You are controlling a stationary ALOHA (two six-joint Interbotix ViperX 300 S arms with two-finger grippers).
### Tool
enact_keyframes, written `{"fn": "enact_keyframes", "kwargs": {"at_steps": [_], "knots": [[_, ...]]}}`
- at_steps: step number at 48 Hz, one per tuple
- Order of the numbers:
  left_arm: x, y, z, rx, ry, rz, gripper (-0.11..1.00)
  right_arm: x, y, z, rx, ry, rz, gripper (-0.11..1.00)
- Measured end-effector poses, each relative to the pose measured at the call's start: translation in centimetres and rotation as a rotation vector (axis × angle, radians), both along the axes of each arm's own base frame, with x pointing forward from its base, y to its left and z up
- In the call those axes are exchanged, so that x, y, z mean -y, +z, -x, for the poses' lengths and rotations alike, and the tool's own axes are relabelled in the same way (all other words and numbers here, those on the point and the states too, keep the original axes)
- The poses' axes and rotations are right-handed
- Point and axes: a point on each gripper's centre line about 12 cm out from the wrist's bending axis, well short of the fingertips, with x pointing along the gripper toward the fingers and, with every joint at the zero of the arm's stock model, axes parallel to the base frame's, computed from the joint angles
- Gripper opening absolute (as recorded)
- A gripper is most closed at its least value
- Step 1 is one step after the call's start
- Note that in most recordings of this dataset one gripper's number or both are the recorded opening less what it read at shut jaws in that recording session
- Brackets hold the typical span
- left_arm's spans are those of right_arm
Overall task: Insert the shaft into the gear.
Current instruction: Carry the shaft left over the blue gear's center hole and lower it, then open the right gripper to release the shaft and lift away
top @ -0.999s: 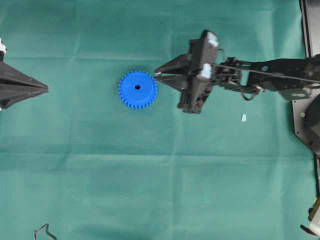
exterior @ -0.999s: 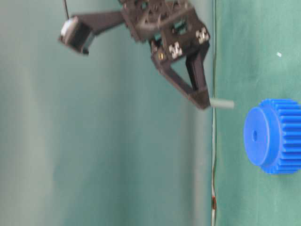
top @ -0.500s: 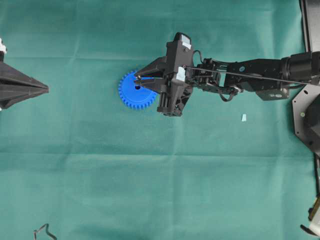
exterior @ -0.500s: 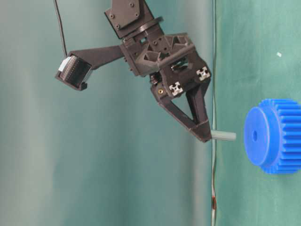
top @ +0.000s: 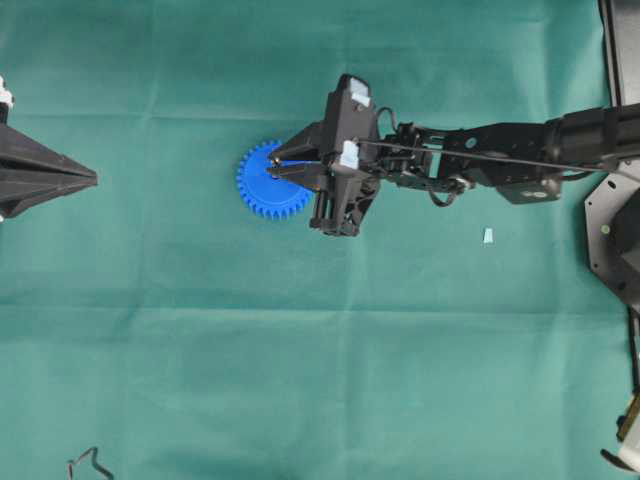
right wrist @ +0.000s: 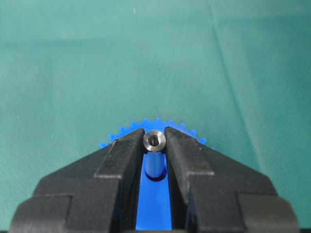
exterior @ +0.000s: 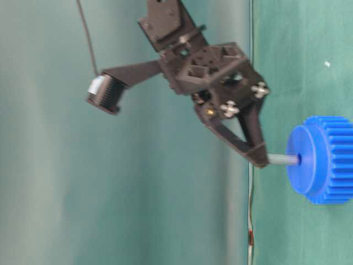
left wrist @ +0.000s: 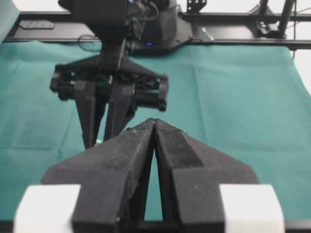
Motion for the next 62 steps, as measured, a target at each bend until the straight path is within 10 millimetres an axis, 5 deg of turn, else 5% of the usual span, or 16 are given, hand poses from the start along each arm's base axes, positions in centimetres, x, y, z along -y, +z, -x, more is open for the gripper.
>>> {"fn": "enact_keyframes", "kwargs": {"at_steps": [16,52,56,62], "knots": [[0.0,0.0,0.0,0.001,0.002,0.002,0.03,0.1,-2.3,-0.3,-0.043,-0.004,-0.005,0.16],[0.0,0.0,0.0,0.000,0.000,0.000,0.03,0.2,-2.5,-0.4,-0.042,0.000,0.003,0.17],[0.0,0.0,0.0,0.000,0.000,0.000,0.03,0.2,-2.5,-0.4,-0.043,0.002,0.005,0.32],[0.0,0.0,0.0,0.000,0.000,0.002,0.03,0.2,-2.4,-0.4,-0.038,0.000,0.003,0.71]]}}
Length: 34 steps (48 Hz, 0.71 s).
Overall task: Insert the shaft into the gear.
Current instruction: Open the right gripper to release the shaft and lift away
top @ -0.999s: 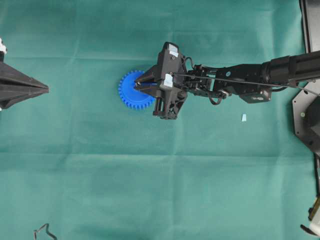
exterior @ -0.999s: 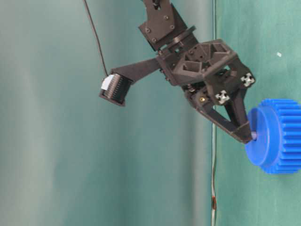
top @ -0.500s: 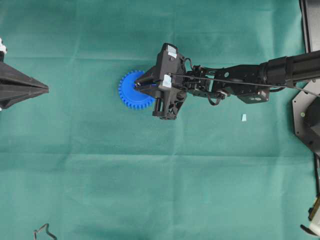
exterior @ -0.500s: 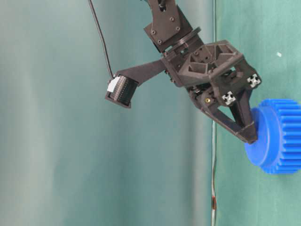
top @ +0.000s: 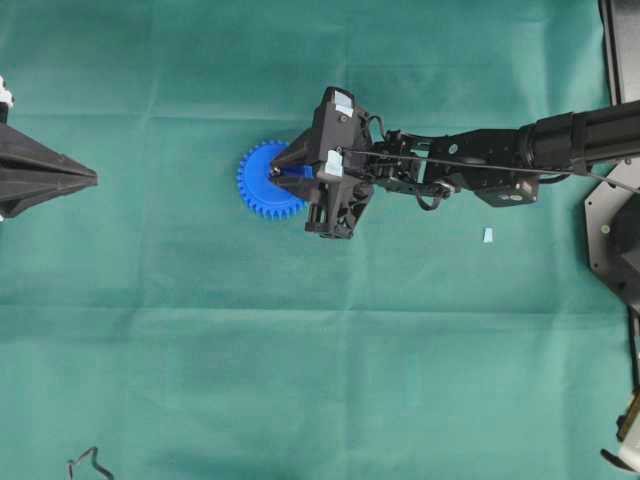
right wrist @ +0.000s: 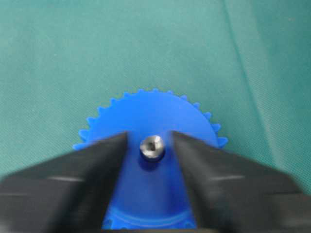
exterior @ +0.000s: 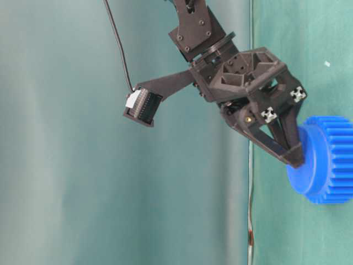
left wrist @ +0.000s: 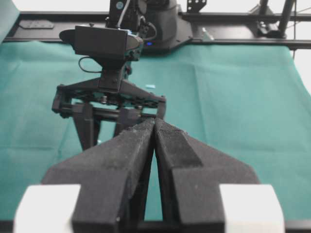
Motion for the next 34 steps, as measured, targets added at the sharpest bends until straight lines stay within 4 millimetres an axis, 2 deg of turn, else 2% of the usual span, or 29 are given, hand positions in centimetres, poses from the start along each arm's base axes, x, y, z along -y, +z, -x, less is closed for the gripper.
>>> {"fn": "enact_keyframes", "kwargs": {"at_steps": [4,6,11,16,24,34], "knots": [[0.0,0.0,0.0,0.000,0.000,-0.002,0.03,0.1,0.0,0.0,0.000,-0.002,0.000,0.91],[0.0,0.0,0.0,0.002,0.000,-0.001,0.03,0.1,0.1,0.0,0.003,-0.003,0.001,0.94],[0.0,0.0,0.0,0.002,0.000,-0.001,0.03,0.1,0.6,0.0,0.014,-0.003,0.002,0.85],[0.0,0.0,0.0,0.000,0.000,-0.002,0.03,0.1,2.3,0.1,0.042,0.003,0.012,0.85],[0.0,0.0,0.0,0.000,0.002,-0.002,0.03,-0.1,6.4,1.2,0.108,0.025,0.051,0.86],[0.0,0.0,0.0,0.002,0.000,-0.001,0.03,-0.4,11.7,3.6,0.208,0.034,0.075,0.86]]}}
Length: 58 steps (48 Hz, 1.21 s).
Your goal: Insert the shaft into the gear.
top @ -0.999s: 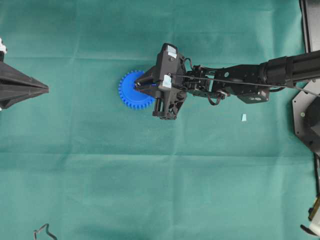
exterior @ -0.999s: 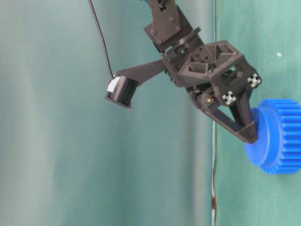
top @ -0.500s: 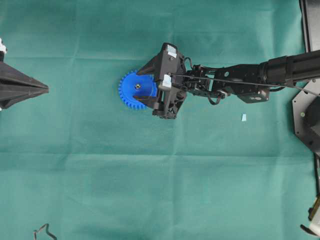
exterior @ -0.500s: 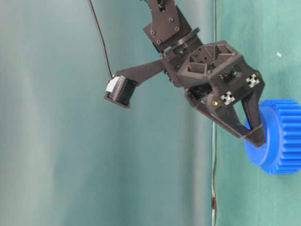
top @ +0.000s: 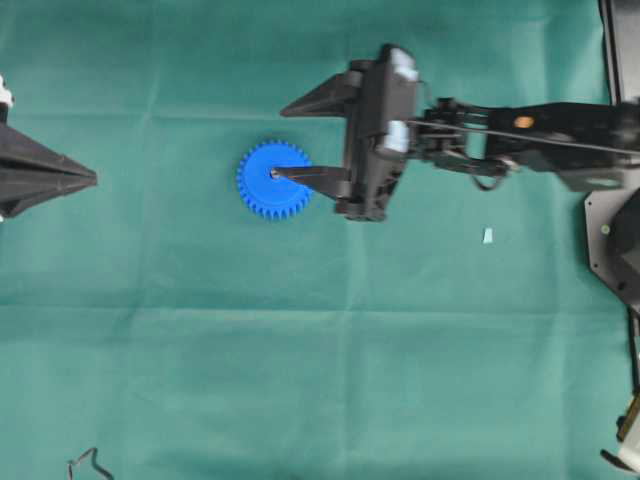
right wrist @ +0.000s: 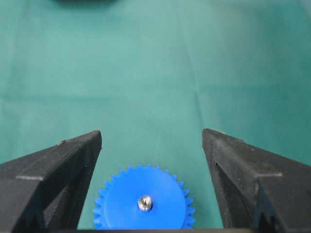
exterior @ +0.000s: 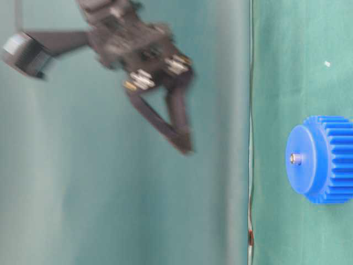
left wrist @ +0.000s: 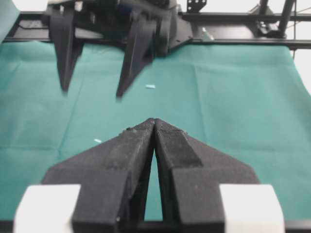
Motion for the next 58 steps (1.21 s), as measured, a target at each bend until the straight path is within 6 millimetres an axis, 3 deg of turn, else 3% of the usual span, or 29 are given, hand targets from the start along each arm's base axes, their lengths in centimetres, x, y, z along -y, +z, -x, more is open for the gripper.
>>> {"fn": "enact_keyframes", "kwargs": {"at_steps": [11,24,35,44,58], "knots": [[0.0,0.0,0.0,-0.002,0.000,0.000,0.03,-0.6,3.6,4.1,0.097,0.000,0.013,0.86],[0.0,0.0,0.0,-0.005,0.000,0.000,0.03,-1.1,5.3,10.0,0.172,-0.004,0.025,0.86],[0.0,-0.1,0.0,-0.006,0.000,0.000,0.03,-1.8,6.1,13.8,0.211,0.004,0.026,0.85],[0.0,0.0,0.0,-0.005,0.000,0.000,0.03,-2.0,5.9,15.4,0.225,0.007,0.027,0.85],[0.0,0.0,0.0,-0.005,0.000,0.000,0.03,-2.1,5.6,15.7,0.217,0.009,0.028,0.85]]}}
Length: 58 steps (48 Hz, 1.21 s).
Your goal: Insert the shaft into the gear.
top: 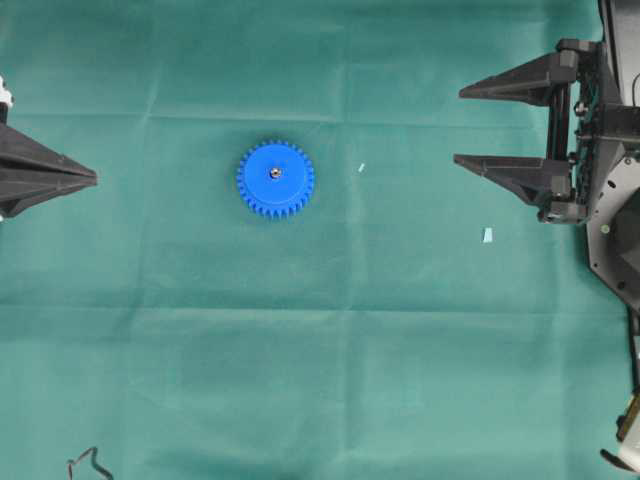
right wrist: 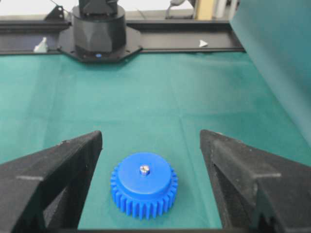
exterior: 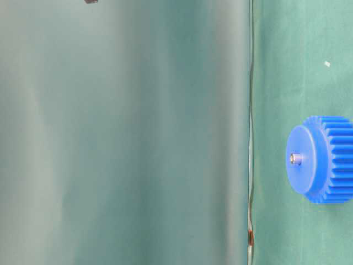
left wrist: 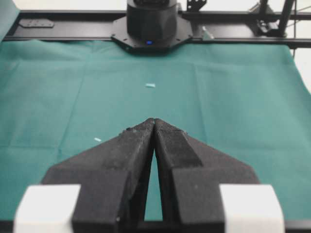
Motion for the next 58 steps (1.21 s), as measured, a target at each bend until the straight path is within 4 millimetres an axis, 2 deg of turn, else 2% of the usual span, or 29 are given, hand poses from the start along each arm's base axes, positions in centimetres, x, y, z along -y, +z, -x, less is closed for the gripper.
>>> {"fn": "enact_keyframes", "kwargs": {"at_steps": [58], "knots": [[0.00,0.07,0.07,0.003,0.000,0.000,0.03,-0.04,-0.27,0.05,-0.014,0.004,0.010,0.85]]}}
